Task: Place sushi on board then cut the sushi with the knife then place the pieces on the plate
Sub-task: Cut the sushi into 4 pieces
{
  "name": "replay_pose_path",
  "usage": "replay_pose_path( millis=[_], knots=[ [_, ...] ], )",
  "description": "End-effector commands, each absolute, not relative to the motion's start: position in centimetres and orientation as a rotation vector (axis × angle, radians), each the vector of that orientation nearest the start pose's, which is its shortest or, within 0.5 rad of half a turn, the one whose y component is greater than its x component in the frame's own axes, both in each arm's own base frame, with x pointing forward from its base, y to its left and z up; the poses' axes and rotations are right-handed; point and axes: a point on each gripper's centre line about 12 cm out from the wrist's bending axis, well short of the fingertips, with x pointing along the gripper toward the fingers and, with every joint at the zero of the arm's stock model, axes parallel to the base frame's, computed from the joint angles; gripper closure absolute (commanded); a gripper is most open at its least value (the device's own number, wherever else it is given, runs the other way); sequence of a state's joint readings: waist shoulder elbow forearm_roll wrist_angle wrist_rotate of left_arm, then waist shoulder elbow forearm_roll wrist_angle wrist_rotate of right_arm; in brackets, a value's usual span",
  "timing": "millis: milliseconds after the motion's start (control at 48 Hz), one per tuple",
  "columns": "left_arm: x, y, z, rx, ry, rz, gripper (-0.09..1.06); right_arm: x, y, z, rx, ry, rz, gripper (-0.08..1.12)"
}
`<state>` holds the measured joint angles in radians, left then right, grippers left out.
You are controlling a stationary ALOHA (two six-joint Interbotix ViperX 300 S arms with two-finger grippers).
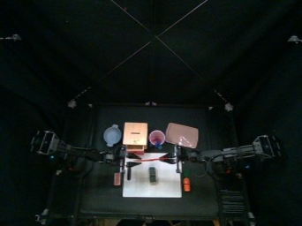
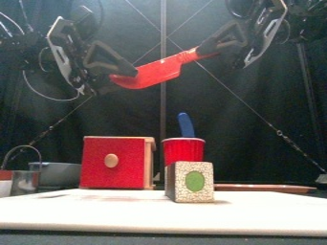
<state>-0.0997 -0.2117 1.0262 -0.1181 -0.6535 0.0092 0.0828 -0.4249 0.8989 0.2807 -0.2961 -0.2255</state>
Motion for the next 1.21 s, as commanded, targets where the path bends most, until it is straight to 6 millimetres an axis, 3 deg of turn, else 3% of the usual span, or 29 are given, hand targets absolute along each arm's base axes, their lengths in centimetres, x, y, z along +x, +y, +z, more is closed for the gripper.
replay_pose_path(
  millis=[21,125,333,438,562,812,1000,1208],
  knots=[
    [31.8,-2.4,20.3,-0.074,0.145,-0.024,0.52,31.3,1.7,27.1,0.027,0.167,-0.002,0.68],
    [31.9,-2.6,20.4,-0.068,0.142,-0.034,0.52,31.2,1.6,26.3,0.062,0.203,-0.01,0.68],
    [31.7,-3.8,20.2,-0.064,0.149,-0.074,0.52,30.7,2.2,22.8,0.19,0.402,-0.014,0.68],
    [31.8,-4.0,19.7,-0.066,0.166,-0.078,0.52,30.6,2.3,22.5,0.206,0.456,-0.001,0.68],
    [32.2,-5.6,18.6,-0.059,0.214,-0.122,0.54,30.9,2.2,23.0,0.194,0.474,0.01,0.68],
    [34.6,-6.8,16.6,-0.051,0.303,-0.135,0.61,30.6,2.0,21.4,0.177,0.524,0.004,0.68],
    [35.7,-6.3,14.9,-0.044,0.379,-0.117,0.62,30.8,1.9,18.4,0.146,0.63,0.004,0.68],
    [38.2,-5.5,13.6,-0.03,0.501,-0.098,0.62,31.0,1.0,17.9,0.127,0.646,-0.017,0.68]
  ],
)
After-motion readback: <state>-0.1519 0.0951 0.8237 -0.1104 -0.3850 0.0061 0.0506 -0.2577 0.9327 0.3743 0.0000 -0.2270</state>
